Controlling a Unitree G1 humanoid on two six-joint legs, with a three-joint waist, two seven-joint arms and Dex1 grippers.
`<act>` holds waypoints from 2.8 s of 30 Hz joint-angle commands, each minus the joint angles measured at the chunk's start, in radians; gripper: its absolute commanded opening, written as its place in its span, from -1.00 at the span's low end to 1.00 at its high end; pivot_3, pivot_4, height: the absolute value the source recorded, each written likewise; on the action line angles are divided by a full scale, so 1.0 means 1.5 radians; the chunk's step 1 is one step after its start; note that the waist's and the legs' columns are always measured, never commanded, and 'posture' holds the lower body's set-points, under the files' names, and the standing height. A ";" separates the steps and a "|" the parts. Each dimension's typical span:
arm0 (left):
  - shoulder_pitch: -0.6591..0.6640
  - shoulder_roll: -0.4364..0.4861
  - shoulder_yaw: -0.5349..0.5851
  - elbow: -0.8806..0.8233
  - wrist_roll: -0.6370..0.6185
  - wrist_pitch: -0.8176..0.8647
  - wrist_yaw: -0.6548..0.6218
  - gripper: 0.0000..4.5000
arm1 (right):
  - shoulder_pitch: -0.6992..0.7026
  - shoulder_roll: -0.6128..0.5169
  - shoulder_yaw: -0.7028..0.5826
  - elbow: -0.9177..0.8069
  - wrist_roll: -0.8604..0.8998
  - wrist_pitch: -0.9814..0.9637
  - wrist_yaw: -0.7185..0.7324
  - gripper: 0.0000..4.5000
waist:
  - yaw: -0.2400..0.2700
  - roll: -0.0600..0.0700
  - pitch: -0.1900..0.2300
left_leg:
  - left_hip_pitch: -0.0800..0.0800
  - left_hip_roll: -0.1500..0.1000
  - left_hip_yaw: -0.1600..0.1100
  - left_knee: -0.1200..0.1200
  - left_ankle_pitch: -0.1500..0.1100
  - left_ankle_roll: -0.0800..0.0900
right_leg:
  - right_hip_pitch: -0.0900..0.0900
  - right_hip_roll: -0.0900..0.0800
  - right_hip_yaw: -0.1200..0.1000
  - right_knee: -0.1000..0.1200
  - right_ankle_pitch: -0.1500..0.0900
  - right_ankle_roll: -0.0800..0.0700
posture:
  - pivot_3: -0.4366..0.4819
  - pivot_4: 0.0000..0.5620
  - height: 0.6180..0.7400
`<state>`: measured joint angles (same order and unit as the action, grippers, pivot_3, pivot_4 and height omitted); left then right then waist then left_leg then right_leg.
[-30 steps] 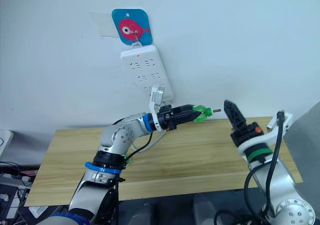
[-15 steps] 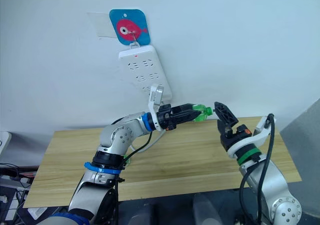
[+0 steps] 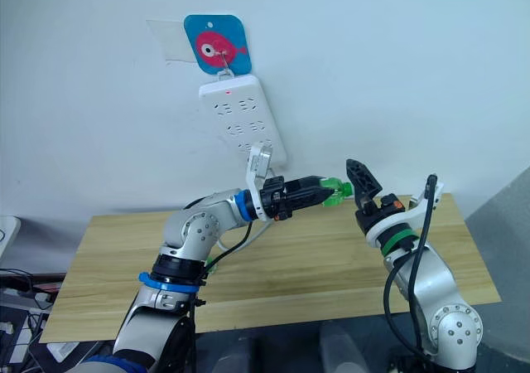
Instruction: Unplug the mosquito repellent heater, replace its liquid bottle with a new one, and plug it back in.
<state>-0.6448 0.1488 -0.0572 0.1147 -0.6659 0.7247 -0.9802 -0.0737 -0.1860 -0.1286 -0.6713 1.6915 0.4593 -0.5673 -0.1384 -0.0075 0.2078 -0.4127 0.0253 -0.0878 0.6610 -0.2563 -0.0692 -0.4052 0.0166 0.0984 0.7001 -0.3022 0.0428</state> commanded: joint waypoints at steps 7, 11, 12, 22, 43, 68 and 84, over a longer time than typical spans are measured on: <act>-0.004 -0.014 -0.003 -0.034 -0.011 -0.006 0.006 -0.02 | -0.008 -0.017 0.028 -0.018 -0.012 -0.012 0.020 -0.34 | 0.000 0.000 0.000 | 0.000 0.000 0.000 0.000 0.000 0.000 | 0.000 0.000 0.000 0.000 0.000 0.000 | -0.34 -0.32 1.00; -0.003 -0.014 -0.005 -0.035 -0.010 -0.007 0.004 -0.02 | -0.007 -0.023 0.035 -0.020 -0.010 -0.014 0.020 -0.62 | 0.000 0.000 0.000 | 0.000 0.000 0.000 0.000 0.000 0.000 | 0.000 0.000 0.000 0.000 0.000 0.000 | -0.33 -0.32 1.00; -0.002 -0.014 -0.006 -0.036 -0.010 -0.007 0.004 -0.02 | -0.007 -0.022 0.035 -0.020 -0.009 -0.015 0.020 -0.62 | 0.000 0.000 0.000 | 0.000 0.000 0.000 0.000 0.000 0.000 | 0.000 0.000 0.000 0.000 0.000 0.000 | -0.33 -0.32 1.00; -0.018 0.047 -0.030 -0.016 0.024 -0.034 -0.057 0.65 | 0.004 -0.045 0.011 0.006 -0.011 -0.014 0.036 -0.62 | 0.000 0.000 0.000 | 0.000 0.000 0.000 0.000 0.000 0.000 | 0.000 0.000 0.000 0.000 0.000 0.000 | -0.29 -0.30 1.00; 0.051 0.172 -0.159 0.036 0.305 -0.376 -0.124 1.00 | -0.069 -0.181 0.244 0.465 -0.956 -0.230 0.348 -0.62 | 0.024 -0.001 0.001 | 0.001 0.000 0.001 0.000 0.000 0.000 | 0.000 0.000 0.001 -0.001 0.000 0.000 | -0.16 -0.28 1.00; 0.059 0.164 -0.158 0.020 0.313 -0.379 -0.123 1.00 | -0.117 -0.042 0.145 0.762 -1.112 -0.426 0.418 -0.62 | 0.035 -0.001 0.001 | 0.001 0.000 0.001 0.000 0.000 0.000 | 0.000 -0.001 0.000 -0.001 0.000 0.000 | -0.10 -0.30 1.00; 0.043 0.159 -0.088 0.040 0.260 -0.369 -0.105 1.00 | 0.038 -0.044 0.101 0.506 -1.083 -0.323 0.480 0.99 | 0.037 -0.001 0.001 | 0.001 0.000 0.001 0.000 0.000 0.000 | 0.000 -0.001 0.000 0.000 0.000 0.000 | -0.08 -0.29 1.00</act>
<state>-0.5650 0.3872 -0.2371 0.1950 -0.2378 0.1703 -1.1454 -0.0438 -0.2392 0.0477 0.1928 0.0503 -0.0528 0.1351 -0.0834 -0.0085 0.2095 -0.4114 0.0252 -0.0867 0.6605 -0.2567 -0.0689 -0.4052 0.0152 0.0986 0.7003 -0.3019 0.0424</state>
